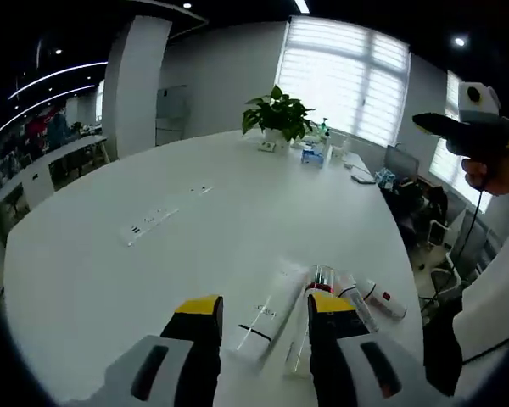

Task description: Arrange the skincare products in the storage area until every visible bottle or jar stands upright without overlapping.

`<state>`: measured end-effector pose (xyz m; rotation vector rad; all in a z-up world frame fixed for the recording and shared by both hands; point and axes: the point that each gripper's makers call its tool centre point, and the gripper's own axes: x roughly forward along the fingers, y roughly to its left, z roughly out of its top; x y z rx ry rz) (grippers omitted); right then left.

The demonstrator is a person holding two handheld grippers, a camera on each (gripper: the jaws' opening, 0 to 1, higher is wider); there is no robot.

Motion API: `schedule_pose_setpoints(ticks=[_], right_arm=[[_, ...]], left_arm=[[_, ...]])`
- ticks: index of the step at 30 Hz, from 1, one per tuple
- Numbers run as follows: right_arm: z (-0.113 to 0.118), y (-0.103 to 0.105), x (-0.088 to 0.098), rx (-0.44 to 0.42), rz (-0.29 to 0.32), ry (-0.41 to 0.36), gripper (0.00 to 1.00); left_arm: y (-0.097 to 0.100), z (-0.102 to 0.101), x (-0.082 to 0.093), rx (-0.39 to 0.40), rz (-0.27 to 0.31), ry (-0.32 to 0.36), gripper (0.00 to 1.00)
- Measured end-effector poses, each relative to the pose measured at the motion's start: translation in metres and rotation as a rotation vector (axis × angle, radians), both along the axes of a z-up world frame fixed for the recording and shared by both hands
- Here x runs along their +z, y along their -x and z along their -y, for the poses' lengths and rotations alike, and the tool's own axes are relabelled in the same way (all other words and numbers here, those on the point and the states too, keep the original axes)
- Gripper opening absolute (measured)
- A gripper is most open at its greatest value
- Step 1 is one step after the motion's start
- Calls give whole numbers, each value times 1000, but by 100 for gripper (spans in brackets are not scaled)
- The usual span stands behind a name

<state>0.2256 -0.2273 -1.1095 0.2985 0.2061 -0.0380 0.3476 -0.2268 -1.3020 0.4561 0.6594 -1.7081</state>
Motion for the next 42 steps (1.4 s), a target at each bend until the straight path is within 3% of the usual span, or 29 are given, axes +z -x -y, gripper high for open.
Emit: schedule_pose_setpoints(ticks=[3,5,11,19,22,31,38,42], right_arm=[[2,1,0,-6,-14,7,68],[4,2,2,-6,-16,18,68],[16,8,0,-53,-19,7,71],[19,8,-10,-75,-53,3,71],[22,9,-10,-87,-53,-3,72],[32,15,-11,-121,-71,-8,73],[35,19,-10,-141,-83,-10,73],[36,23,-12,-151,-93,-15,73]], left_arm=[[8,4,-13,-47,13,-59,43],[12,7,-26,-117,67,-102,43],[6,12,-51,-153,157,-211,43],[14,24,-64,-194,163,-255,42],[18,24,-75,-276,223,-301,40],[25,27,-94,-378,310,-352,33],[23,28,-98,-396,328,-376,33],[23,29,-98,-352,278,-395,33]])
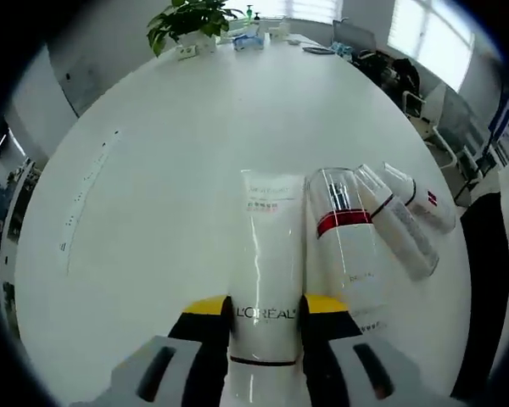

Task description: Arrange the skincare products in the storage area until every visible bottle or jar stands upright without overlapping.

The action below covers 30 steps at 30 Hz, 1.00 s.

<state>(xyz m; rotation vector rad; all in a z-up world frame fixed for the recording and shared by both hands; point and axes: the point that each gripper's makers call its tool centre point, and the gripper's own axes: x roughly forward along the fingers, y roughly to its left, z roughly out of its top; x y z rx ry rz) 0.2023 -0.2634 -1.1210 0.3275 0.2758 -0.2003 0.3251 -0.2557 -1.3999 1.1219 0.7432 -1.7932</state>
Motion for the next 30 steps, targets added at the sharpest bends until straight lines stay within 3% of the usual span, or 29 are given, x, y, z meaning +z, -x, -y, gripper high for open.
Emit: schedule_pose_setpoints(ticks=[5,14,20,23,25,28,30], right_arm=[[6,8,5,-25,1,2,73],[9,19,-2,-45,-13,-15,73],[8,22,-8,-54,-22,-29,72],[6,20,-7,-47,-17,-29,72],[4,17,-7,-36,-16,-23,71],[1,12,-8,-22,-13,-21,71],[-4,10,-6,-6,-6,-21,71]], left_arm=[[0,1,0,2,2,11,32],[-1,2,0,14,10,16,27],[-9,-2,4,68,7,7,26],[-19,-3,11,102,30,49,25],[-21,-3,16,150,-20,61,25],[-31,-6,23,182,-15,80,25],[-32,-8,27,217,-43,94,25]])
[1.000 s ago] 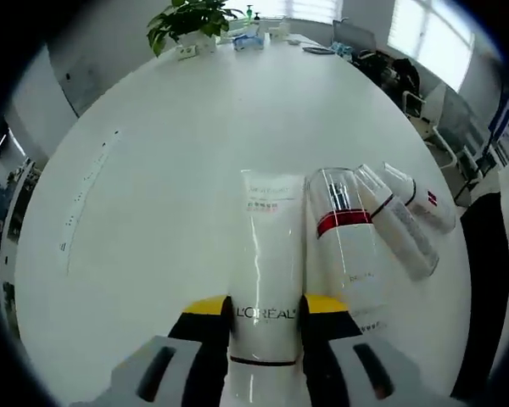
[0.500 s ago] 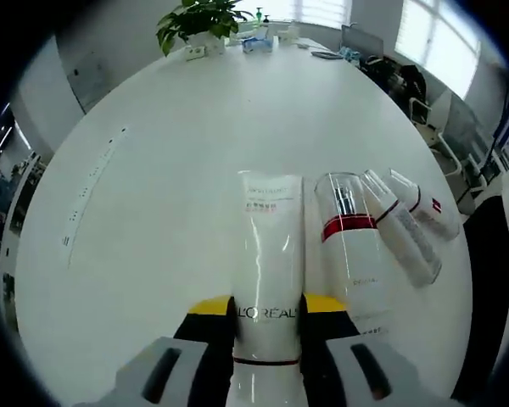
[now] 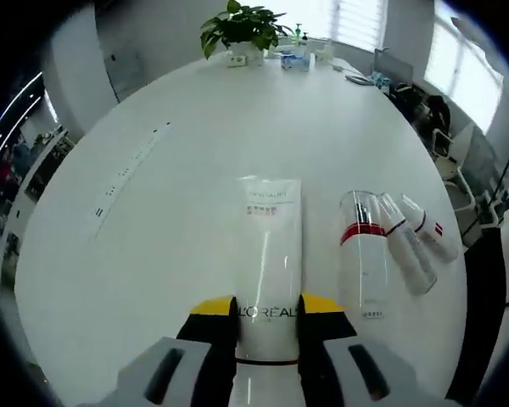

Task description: Arrange the skincare products in the storage area until every visible bottle or jar stands upright without overlapping.

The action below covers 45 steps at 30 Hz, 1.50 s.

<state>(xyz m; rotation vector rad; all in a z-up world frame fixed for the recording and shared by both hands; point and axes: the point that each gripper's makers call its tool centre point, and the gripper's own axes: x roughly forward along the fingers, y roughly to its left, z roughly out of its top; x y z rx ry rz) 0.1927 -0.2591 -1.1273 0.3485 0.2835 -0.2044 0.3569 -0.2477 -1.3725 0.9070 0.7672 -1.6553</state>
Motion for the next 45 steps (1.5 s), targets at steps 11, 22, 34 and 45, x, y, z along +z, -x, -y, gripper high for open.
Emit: schedule_pose_setpoints(ticks=[11,22,34,45], right_arm=[[-23,-11,0,85,28,-9,71],[-48,-30,5,191,56,-12,71],[-70,-46,-1,252,41,-117,73],[-97,-53,8,261,124,-296,70]], left_arm=[[-2,-24,49,116,-19,157,25],[22,-57,112,264,-94,344,25],[58,-87,182,328,-170,509,26],[86,-112,215,354,-209,599,26]])
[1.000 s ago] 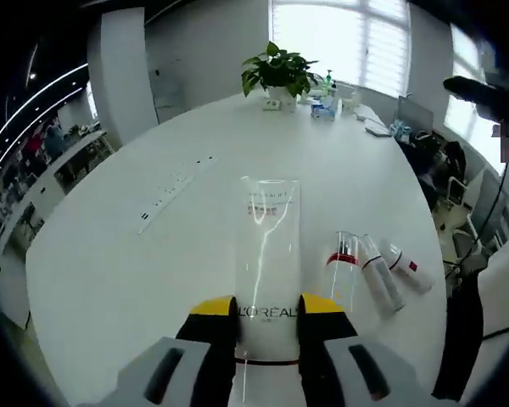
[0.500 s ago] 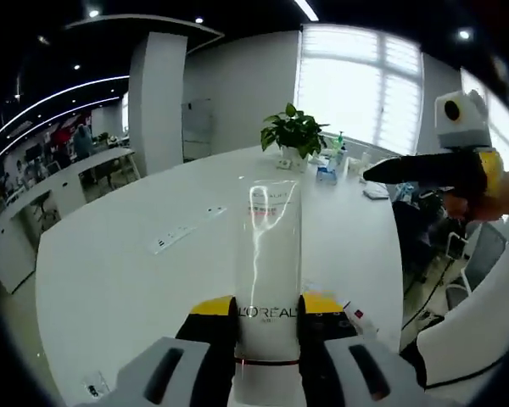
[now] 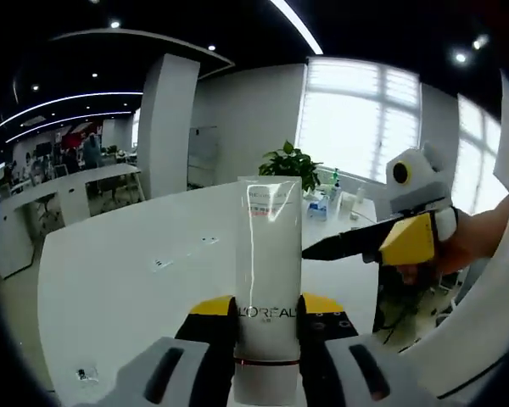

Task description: Arrange the skincare products in the storage area until every visible bottle or jar stands upright without overlapping.

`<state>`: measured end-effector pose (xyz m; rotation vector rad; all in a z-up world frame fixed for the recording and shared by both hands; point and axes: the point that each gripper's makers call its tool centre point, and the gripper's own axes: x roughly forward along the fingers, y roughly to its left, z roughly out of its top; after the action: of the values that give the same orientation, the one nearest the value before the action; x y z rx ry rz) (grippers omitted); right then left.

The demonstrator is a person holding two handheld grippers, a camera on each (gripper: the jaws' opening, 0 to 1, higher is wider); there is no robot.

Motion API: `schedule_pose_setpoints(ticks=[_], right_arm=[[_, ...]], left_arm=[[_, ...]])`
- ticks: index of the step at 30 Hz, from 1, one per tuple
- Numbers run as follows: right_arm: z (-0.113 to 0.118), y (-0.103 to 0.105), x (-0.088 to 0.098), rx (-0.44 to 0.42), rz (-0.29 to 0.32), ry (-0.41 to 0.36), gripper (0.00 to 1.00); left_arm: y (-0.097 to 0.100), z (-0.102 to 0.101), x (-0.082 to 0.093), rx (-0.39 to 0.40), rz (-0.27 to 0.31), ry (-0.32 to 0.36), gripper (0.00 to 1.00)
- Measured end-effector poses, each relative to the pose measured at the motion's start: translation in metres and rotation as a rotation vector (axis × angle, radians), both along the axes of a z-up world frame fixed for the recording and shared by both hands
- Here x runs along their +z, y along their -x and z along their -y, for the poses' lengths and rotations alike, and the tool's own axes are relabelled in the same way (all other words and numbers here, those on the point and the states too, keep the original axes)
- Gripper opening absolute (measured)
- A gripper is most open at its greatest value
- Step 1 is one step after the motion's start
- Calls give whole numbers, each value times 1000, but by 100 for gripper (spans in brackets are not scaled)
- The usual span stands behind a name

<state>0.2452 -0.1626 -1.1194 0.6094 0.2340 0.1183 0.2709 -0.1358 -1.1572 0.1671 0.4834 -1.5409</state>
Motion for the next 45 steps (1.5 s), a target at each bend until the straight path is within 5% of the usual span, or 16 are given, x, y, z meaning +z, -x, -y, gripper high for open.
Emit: schedule_pose_setpoints(ticks=[14,16,19,30,45], right_arm=[[-31,-4,1,88,7,10,47],[-35,-5,2,115,7,-42,41],[-32,-4,-1,99,-12,-24,22],[-39,4,0,177,-12,-2,15],[-45,15,0,319,3,99,14]], left_arm=[[39,-17,6,-19,-6,23,26],[41,-17,7,-16,-6,33,26],[47,-16,10,-12,9,53,26],[56,-21,7,-9,8,70,29],[67,-31,10,-138,-168,81,29]])
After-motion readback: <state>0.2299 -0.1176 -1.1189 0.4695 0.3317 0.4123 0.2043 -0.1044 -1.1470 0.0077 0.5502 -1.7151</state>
